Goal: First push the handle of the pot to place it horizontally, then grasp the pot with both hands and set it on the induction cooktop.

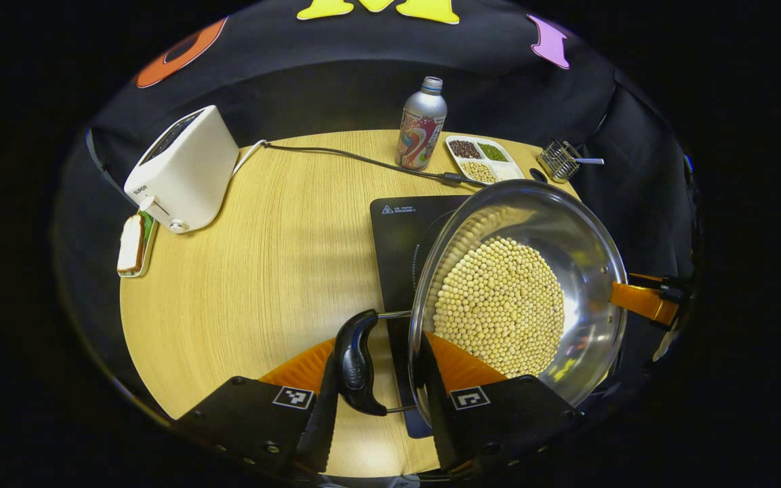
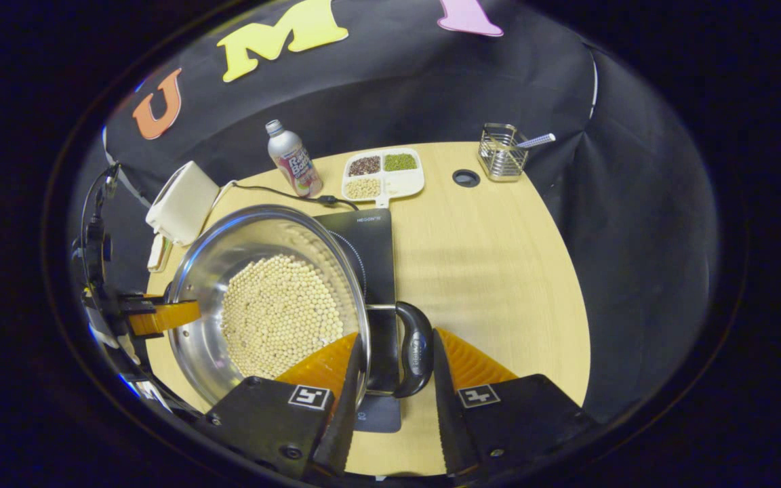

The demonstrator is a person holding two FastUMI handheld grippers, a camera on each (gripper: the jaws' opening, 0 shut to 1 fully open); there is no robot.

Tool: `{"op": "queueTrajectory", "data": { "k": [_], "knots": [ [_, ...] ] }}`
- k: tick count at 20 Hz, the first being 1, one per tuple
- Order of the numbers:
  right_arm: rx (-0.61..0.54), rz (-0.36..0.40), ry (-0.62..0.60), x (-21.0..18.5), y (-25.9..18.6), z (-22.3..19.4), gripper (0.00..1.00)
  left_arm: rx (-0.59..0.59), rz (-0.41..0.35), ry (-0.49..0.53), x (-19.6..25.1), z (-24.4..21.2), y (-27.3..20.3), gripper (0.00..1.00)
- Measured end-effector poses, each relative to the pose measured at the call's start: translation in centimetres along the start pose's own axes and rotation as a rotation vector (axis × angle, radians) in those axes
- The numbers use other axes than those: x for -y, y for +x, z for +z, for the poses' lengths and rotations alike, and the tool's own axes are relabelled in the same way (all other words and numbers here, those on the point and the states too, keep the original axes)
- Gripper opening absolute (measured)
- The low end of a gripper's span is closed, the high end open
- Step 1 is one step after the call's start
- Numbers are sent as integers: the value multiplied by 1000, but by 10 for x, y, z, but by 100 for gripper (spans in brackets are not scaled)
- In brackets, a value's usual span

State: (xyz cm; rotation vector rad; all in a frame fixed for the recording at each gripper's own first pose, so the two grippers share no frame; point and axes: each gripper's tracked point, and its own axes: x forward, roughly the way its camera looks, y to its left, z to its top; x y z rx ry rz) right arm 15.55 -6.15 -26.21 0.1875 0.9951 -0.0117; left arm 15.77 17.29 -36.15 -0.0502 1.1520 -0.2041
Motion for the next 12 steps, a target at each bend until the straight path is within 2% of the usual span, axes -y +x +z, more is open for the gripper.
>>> {"op": "queueTrajectory", "data": {
  "k": [7,12],
  "knots": [
    [-48,33,-55,5,29,19,53,-29,31,-44,0,0,-11,58],
    [-65,28,-121,6,28,26,53,-40,24,-68,-1,-1,-12,58]
  ]
}}
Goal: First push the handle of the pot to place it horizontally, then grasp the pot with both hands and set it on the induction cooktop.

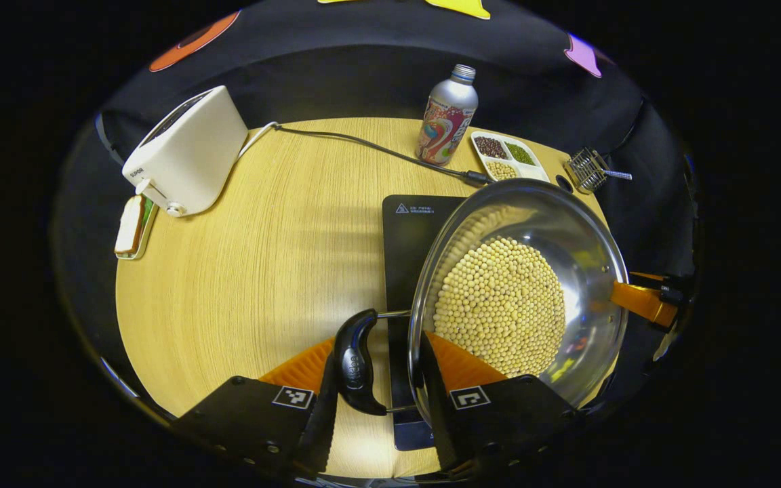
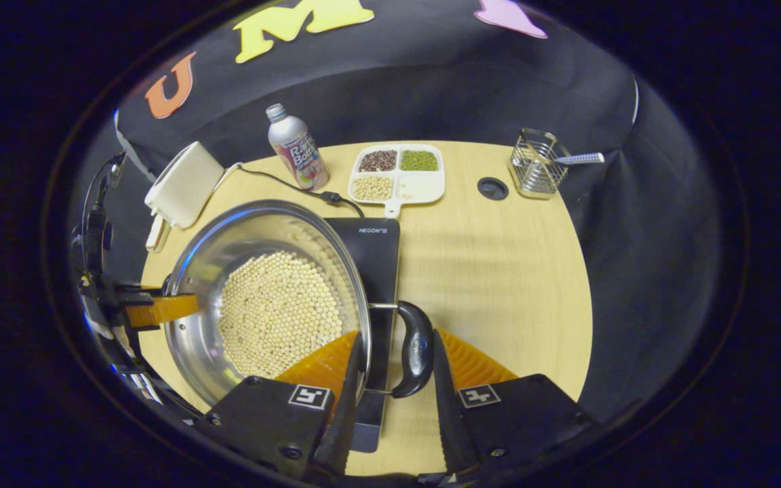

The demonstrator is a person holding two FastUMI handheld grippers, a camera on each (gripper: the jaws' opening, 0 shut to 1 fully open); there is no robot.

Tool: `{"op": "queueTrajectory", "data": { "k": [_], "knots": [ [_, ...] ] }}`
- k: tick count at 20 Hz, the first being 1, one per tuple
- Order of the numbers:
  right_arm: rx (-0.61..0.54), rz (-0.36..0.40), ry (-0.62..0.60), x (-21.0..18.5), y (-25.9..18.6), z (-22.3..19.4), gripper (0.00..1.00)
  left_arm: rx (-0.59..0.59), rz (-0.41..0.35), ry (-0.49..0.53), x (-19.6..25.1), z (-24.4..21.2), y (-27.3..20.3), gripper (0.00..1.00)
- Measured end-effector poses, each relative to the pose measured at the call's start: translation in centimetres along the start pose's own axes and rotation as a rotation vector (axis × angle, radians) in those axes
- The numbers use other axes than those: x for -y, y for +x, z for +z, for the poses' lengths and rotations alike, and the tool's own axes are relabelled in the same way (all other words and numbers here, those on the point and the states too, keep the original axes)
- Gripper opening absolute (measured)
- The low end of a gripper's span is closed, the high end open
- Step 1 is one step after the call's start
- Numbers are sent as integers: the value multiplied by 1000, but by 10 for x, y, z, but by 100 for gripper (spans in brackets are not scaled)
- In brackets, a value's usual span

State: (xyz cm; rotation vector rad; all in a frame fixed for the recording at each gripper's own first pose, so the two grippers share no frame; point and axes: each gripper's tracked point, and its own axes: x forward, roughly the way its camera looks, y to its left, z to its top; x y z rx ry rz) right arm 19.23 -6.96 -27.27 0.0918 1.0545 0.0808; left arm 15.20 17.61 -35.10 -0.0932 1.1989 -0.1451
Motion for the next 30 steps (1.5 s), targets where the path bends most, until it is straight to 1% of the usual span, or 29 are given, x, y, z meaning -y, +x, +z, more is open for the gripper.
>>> {"op": "queueTrajectory", "data": {
  "k": [4,5,6,13,14,15,16,17,18,20,21,22,23,24,25,26,27,28,29,30],
  "knots": [
    [-10,4,43,-1,1,-4,53,8,-19,17,0,3,3,58],
    [-11,7,44,-1,0,-4,56,5,-19,26,-1,2,3,58],
    [-10,12,48,0,-1,-5,53,5,-16,33,-2,4,4,58],
    [21,28,51,0,1,-5,53,20,-13,35,-2,4,5,58],
    [32,27,40,0,1,-5,53,22,-10,33,-2,5,4,48],
    [44,23,31,1,0,-5,53,24,-7,33,-2,5,6,70],
    [57,19,28,0,1,-5,54,32,-11,34,-2,6,6,60],
    [71,19,36,0,1,-4,53,47,-18,34,-1,6,5,61],
    [79,22,47,-1,2,-4,56,54,-27,27,-1,4,3,61],
    [93,22,58,0,1,-2,58,67,-42,-22,0,-1,-1,64],
    [111,15,60,1,0,-1,58,90,-33,-28,-4,1,-2,74],
    [136,6,48,2,0,2,64,126,-9,-15,-10,5,-8,64],
    [167,-4,35,3,-6,7,65,160,12,-5,-15,8,-17,88],
    [195,-21,24,4,-13,9,66,209,36,-2,-22,13,-24,84],
    [234,-22,13,2,-19,13,67,262,50,-4,-22,17,-37,99],
    [266,-23,1,-2,-26,15,74,313,69,-2,-24,20,-50,98],
    [284,-27,-11,-5,-31,11,77,358,78,4,-24,22,-62,97],
    [303,-15,-17,-13,-38,10,77,394,65,16,-19,23,-71,87],
    [321,-8,-32,-21,-42,7,77,417,61,21,-16,19,-79,96],
    [336,-7,-51,-28,-47,5,77,450,70,18,-15,19,-86,96]
  ]
}}
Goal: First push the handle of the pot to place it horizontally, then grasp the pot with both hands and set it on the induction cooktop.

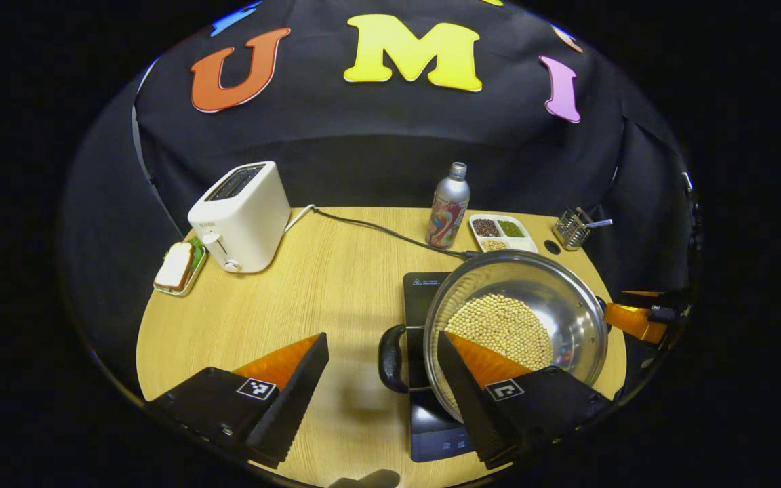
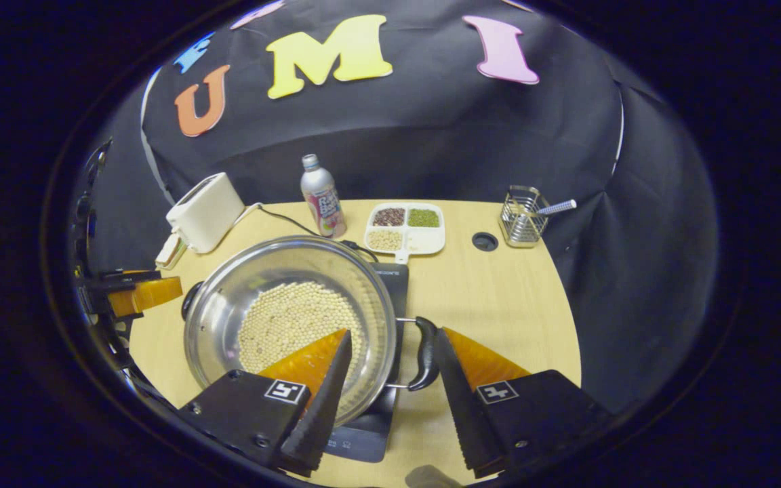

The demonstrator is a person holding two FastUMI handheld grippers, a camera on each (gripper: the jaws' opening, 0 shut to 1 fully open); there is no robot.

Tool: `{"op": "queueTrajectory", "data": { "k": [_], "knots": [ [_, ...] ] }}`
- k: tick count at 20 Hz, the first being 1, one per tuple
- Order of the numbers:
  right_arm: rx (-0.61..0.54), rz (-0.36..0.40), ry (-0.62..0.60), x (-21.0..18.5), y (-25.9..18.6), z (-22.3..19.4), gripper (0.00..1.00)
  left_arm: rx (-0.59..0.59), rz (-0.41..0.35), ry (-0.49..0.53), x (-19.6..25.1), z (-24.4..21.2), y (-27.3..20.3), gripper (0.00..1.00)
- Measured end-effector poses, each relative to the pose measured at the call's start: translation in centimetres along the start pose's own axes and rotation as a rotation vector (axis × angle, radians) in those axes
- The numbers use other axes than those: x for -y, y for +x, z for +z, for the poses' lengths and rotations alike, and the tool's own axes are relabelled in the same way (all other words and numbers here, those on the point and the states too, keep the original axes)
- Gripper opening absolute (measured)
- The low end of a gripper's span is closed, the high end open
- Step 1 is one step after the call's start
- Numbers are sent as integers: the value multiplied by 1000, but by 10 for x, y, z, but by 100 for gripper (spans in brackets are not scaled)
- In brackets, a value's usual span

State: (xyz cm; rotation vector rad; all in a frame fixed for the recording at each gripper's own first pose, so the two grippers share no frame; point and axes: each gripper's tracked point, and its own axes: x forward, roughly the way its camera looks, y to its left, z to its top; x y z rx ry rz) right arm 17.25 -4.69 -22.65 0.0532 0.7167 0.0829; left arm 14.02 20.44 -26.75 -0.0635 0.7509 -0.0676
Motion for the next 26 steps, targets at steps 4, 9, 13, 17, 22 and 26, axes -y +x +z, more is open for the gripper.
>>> {"op": "queueTrajectory", "data": {
  "k": [4,9,13,17,22,26],
  "knots": [
    [67,28,-51,-30,-23,3,77,95,41,0,0,3,-30,96],
    [142,24,-93,-48,-59,18,77,183,78,-7,-13,11,-63,96],
    [262,28,-138,-76,-103,50,77,275,69,-26,-21,36,-99,96],
    [430,61,-145,-115,-169,98,77,406,95,-1,-38,73,-159,96],
    [661,70,-148,-147,-261,144,100,569,96,20,-61,108,-242,96],
    [786,71,-96,-155,-319,156,100,680,90,20,-81,131,-302,95]
  ]
}}
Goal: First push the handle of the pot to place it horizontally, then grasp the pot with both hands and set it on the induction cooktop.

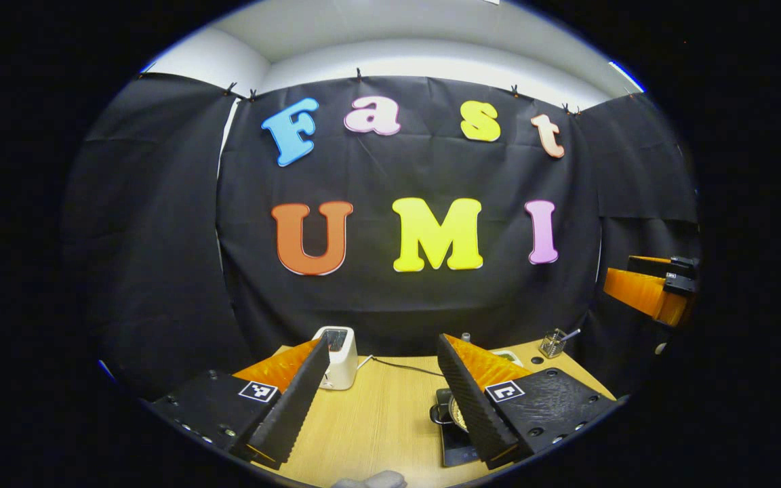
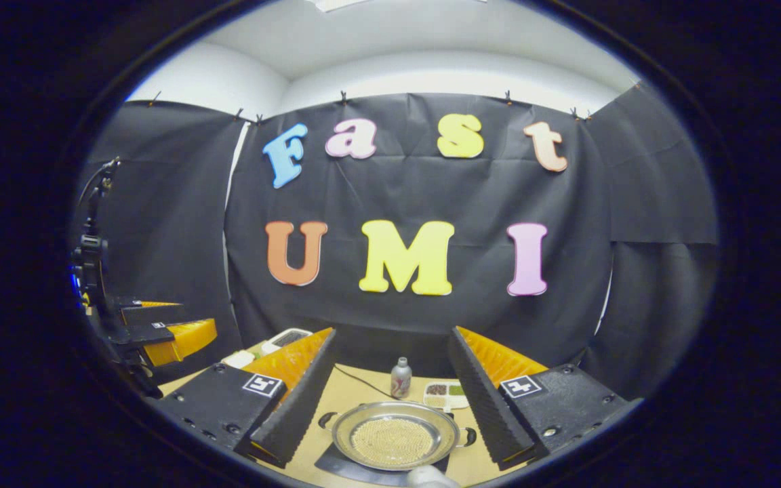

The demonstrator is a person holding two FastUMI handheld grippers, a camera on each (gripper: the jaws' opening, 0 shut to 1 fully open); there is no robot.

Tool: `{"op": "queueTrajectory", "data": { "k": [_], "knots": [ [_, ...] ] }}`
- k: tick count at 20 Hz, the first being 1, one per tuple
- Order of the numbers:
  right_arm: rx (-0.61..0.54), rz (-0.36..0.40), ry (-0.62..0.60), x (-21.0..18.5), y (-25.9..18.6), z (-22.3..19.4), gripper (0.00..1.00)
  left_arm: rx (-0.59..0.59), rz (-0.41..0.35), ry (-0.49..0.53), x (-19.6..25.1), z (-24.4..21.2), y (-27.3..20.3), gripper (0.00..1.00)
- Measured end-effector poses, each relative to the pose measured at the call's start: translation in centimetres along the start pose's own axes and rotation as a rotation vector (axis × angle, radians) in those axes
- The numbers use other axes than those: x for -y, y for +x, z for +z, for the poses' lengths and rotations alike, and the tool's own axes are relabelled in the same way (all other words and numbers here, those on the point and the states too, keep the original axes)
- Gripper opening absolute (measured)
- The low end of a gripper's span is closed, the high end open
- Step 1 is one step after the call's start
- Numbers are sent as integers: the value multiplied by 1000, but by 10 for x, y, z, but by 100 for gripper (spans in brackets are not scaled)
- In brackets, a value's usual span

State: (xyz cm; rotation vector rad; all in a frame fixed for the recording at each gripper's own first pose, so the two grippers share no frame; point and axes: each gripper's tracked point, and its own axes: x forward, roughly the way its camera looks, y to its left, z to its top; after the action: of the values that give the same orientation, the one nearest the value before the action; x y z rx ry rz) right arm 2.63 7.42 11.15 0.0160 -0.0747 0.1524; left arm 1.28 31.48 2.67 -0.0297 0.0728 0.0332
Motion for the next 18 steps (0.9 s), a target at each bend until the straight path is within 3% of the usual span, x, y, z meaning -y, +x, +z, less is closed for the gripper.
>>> {"op": "queueTrajectory", "data": {
  "k": [4,8,18],
  "knots": [
    [39,-11,19,-5,-24,19,100,73,10,-15,-19,28,-22,95],
    [87,-45,15,-1,-46,24,100,71,23,-36,-35,18,-46,95],
    [30,-63,22,2,-58,-2,100,88,-38,-49,-20,18,-54,95]
  ]
}}
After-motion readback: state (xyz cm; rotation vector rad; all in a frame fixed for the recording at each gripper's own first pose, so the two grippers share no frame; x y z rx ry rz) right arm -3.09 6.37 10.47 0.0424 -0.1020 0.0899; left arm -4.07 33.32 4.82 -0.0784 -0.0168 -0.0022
